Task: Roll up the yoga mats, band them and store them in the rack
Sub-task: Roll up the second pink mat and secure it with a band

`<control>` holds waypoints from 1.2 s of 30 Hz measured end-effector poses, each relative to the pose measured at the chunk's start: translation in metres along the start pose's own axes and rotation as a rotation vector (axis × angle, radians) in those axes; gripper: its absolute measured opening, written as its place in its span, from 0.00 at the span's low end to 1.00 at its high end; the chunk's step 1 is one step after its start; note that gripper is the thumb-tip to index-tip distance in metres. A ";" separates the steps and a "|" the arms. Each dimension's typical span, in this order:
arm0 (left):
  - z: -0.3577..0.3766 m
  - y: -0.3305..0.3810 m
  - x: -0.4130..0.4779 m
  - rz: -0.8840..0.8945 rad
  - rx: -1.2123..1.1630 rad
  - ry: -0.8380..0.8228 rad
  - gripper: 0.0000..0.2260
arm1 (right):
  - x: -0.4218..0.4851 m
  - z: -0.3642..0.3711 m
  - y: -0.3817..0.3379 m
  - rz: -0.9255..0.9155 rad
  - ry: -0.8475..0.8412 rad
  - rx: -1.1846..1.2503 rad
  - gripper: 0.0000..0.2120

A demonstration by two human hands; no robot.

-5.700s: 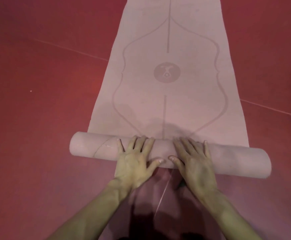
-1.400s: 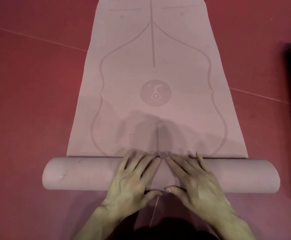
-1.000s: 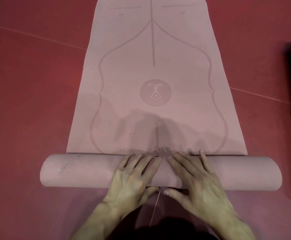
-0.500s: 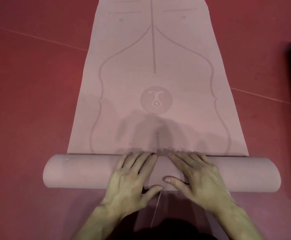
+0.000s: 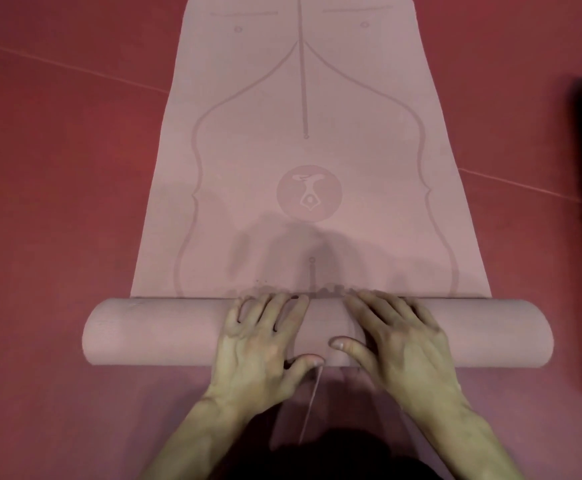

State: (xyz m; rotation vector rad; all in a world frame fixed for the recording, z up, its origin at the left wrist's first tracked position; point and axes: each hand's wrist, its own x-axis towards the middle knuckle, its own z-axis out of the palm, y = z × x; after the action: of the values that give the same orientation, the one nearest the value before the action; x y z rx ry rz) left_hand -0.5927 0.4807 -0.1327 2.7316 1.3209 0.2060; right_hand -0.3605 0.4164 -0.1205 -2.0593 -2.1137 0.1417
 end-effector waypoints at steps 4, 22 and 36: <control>-0.001 -0.002 0.005 -0.026 -0.026 -0.013 0.38 | 0.007 0.000 0.002 -0.010 0.016 0.028 0.31; 0.004 0.005 0.006 -0.059 0.035 0.001 0.32 | 0.002 0.014 -0.022 0.179 0.104 0.011 0.28; -0.001 -0.001 0.025 -0.066 0.072 -0.061 0.33 | 0.019 0.022 -0.017 0.192 0.154 0.042 0.24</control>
State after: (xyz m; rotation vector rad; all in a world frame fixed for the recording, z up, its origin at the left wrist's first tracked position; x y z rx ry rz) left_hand -0.5784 0.5008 -0.1297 2.7232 1.4257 0.0708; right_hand -0.3818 0.4361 -0.1371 -2.1698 -1.8092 0.0512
